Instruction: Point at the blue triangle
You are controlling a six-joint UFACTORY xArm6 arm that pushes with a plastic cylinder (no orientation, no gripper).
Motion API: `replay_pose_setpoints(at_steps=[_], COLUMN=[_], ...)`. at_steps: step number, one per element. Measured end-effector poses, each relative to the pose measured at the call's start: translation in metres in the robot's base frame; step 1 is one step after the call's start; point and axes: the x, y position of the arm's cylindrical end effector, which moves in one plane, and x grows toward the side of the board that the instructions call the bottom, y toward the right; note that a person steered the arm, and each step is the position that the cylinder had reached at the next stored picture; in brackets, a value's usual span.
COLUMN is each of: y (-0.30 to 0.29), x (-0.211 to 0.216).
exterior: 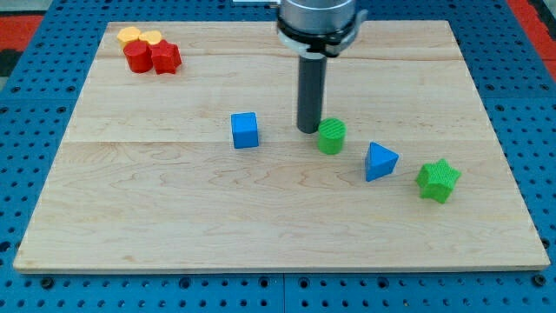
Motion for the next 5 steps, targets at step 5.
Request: replay_pose_setpoints(at_steps=[5], y=[0.107], x=[0.027])
